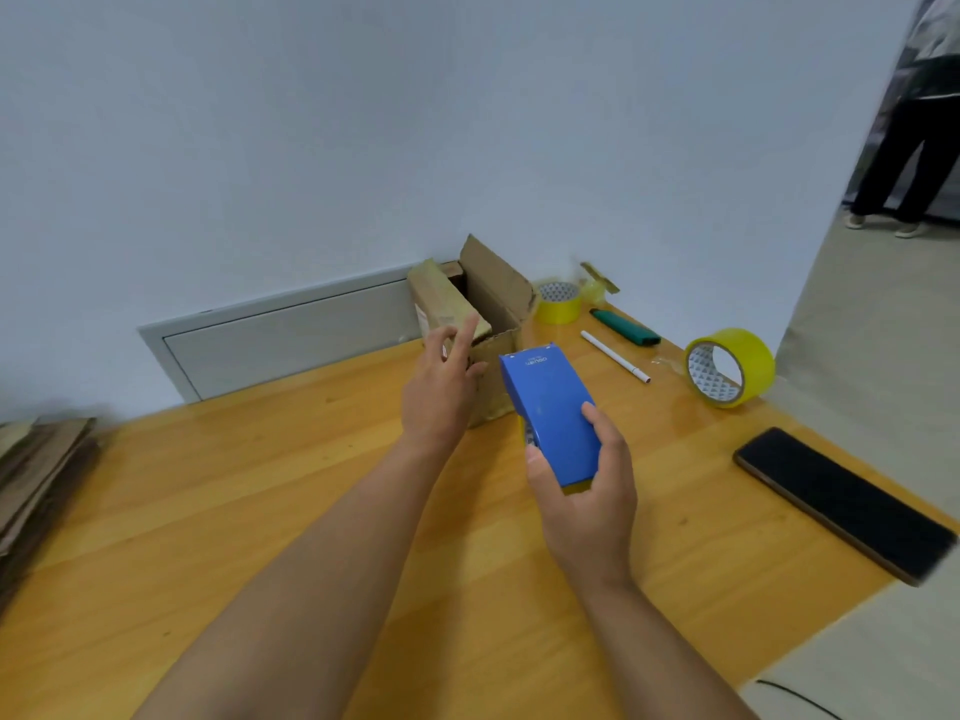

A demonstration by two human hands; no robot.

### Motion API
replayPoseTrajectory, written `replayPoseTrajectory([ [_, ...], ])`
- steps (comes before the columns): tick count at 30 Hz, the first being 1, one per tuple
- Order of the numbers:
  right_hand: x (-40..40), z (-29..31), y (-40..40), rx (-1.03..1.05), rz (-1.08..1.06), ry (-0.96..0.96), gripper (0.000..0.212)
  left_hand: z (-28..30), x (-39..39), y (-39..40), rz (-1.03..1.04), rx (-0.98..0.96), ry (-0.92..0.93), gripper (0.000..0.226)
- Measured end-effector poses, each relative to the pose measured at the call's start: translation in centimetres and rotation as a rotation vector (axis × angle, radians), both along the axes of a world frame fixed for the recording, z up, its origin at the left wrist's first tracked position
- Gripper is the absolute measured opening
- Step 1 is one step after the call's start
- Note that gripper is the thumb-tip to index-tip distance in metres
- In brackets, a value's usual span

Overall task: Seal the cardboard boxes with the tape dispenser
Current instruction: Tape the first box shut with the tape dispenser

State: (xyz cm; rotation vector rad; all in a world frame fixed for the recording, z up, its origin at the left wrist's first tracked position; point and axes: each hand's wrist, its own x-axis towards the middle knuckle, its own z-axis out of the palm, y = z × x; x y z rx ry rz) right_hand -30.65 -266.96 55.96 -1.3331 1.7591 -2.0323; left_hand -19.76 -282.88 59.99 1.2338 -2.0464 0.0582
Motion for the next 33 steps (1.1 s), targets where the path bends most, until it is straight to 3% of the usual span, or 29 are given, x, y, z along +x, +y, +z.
replayPoseTrajectory([
  [3,0.0,0.0,0.0,0.005,0.000,0.005,0.066,0.4,0.2,-0.1,-0.004,0.053,0.031,0.043],
  [12,1.6,1.0,0.6,-0.008,0.043,0.021,0.067,2.0,4.9,1.4,0.002,0.157,0.007,0.054],
  [19,8.0,2.6,1.4,-0.046,0.196,0.109,0.065,2.5,13.6,3.9,0.165,0.179,0.020,0.049],
  [28,19.0,3.5,0.9,0.053,0.409,0.221,0.063,2.7,28.7,10.2,0.419,0.141,0.055,0.042],
  [33,24.6,3.8,-0.1,0.084,0.491,0.237,0.062,3.1,34.9,13.9,0.523,0.011,-0.015,0.037],
])
